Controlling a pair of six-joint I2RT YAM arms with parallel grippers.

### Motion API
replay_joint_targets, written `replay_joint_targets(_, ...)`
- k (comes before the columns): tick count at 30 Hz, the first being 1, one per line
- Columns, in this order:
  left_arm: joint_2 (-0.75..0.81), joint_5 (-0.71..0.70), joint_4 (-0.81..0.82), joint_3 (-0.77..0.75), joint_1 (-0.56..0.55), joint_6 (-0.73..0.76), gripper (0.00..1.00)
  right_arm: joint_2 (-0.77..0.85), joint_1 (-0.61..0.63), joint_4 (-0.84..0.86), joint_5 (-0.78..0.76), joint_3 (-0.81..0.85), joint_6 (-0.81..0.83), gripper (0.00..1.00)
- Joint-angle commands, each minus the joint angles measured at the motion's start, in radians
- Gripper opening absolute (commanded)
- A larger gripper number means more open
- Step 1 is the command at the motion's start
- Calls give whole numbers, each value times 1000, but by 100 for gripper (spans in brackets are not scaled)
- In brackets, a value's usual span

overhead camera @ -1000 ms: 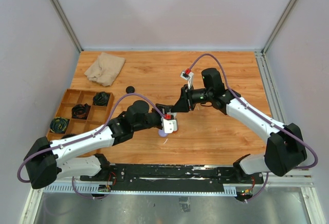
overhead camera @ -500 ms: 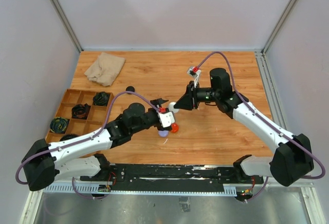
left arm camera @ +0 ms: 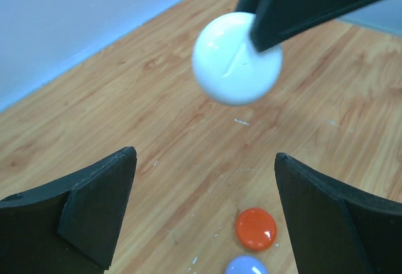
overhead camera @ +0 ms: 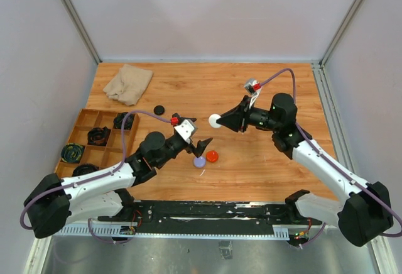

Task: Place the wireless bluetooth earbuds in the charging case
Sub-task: Open the charging case.

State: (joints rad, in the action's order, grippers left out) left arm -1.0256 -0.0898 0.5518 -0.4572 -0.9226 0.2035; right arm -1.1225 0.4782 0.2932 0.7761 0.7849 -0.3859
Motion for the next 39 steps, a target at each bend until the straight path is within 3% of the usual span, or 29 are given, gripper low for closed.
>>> replay_joint_targets(1, 7, 101, 214, 35, 84, -260, 97, 42, -20, 213, -56, -44, -77, 1)
replay_joint_targets(6, 5, 198, 386, 88, 134, -432, 96, 56, -20, 388, -68, -108, -157, 1)
replay_joint_targets(15, -88, 350, 655, 114, 219, -779, 85, 19, -18, 666, -52, -169, -311, 1)
replay_joint_targets(30, -213, 426, 903, 87, 243, -1061, 56, -99, 9, 953, 17, -180, -460, 1)
replay_joint_targets(39, -232, 418, 880, 68, 245, -1109, 54, -147, 29, 1035, 56, -173, -500, 1)
